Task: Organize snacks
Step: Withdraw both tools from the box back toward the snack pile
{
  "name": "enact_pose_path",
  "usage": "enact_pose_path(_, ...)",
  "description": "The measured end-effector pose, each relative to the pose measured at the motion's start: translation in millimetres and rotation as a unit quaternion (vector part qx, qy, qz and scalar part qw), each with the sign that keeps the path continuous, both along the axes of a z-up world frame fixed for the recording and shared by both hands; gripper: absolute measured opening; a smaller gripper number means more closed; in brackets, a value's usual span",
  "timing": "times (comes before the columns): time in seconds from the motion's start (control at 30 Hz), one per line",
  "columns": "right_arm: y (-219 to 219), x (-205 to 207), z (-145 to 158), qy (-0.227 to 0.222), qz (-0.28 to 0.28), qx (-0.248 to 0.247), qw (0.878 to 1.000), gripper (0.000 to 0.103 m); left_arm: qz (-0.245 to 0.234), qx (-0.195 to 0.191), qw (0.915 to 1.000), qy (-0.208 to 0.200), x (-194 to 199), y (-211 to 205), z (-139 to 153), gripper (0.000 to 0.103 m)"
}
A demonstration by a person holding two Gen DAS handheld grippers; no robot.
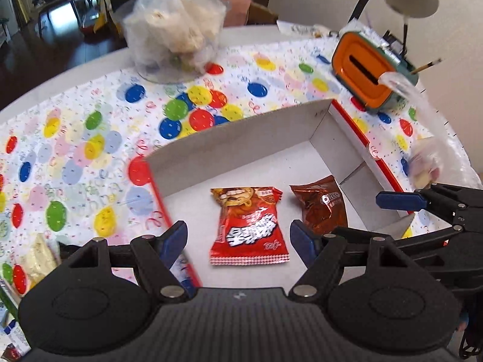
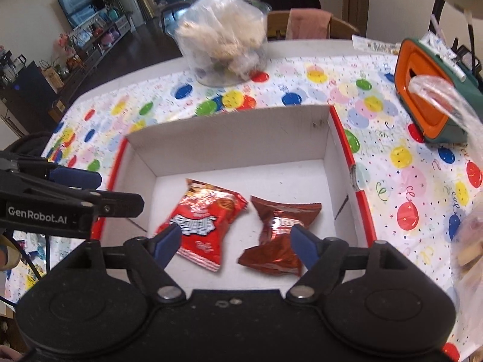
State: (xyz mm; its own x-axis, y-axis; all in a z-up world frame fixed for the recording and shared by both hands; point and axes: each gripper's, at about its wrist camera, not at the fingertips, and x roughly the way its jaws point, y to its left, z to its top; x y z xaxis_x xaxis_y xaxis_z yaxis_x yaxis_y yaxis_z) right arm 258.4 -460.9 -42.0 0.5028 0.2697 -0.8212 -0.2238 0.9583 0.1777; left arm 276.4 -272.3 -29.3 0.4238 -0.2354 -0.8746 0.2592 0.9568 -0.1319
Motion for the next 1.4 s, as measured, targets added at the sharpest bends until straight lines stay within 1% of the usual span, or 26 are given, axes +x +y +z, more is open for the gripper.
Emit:
enact_pose_path(0.27, 32, -33, 20, -0.039, -0.013, 0.010, 0.999, 0.083, 0.007, -0.014, 0.9989, -0.043, -39, 47, 23, 0.075)
enact_pose_path(0.33, 41, -43, 24, -0.055, -0.013, 0.016, 0.998, 0.083, 0.010, -0.019, 0.9984, -0.053, -48, 60, 26, 0.077)
enact_pose_path(0.47, 63, -63, 30, -0.081, -0.008, 0.034, 0.996, 0.091, 0.017, -0.023, 0.9971, -0.071, -67, 87, 33, 0.078)
enact_pose_path(0.63, 95, -84, 39, -0.109, 0.009, 0.040, 0.993, 0.095, 0.022, -0.027, 0.9950, -0.093, -92, 118, 40, 0.079)
enact_pose_path(0.67, 102, -87, 40, -0.114, 0.013, 0.041, 0.993, 0.095, 0.025, -0.029, 0.9945, -0.097, -96, 125, 42, 0.081)
enact_pose_path(0.73, 115, -94, 43, -0.122, 0.020, 0.044, 0.991, 0.097, 0.031, -0.033, 0.9935, -0.104, -105, 139, 44, 0.083)
enact_pose_path(0.77, 122, -99, 43, -0.126, 0.023, 0.046, 0.991, 0.100, 0.032, -0.035, 0.9931, -0.107, -110, 147, 45, 0.083)
enact_pose_path(0.9, 147, -108, 43, -0.129, 0.036, 0.055, 0.989, 0.103, 0.039, -0.033, 0.9915, -0.120, -126, 174, 46, 0.084)
enact_pose_path(1.07, 180, -116, 36, -0.126, 0.054, 0.051, 0.989, 0.103, 0.060, -0.024, 0.9890, -0.133, -143, 211, 46, 0.085)
enact_pose_path(1.17, 199, -122, 31, -0.119, 0.062, 0.051, 0.990, 0.103, 0.073, -0.030, 0.9881, -0.132, -151, 234, 44, 0.090)
enact_pose_path(1.33, 228, -127, 20, -0.111, 0.094, 0.040, 0.989, 0.103, 0.088, -0.038, 0.9883, -0.119, -162, 271, 30, 0.091)
enact_pose_path(1.37, 234, -128, 16, -0.107, 0.103, 0.037, 0.988, 0.103, 0.093, -0.040, 0.9881, -0.116, -164, 279, 26, 0.093)
enact_pose_path(1.4, 239, -129, 13, -0.103, 0.110, 0.034, 0.988, 0.103, 0.100, -0.041, 0.9879, -0.111, -166, 286, 22, 0.100)
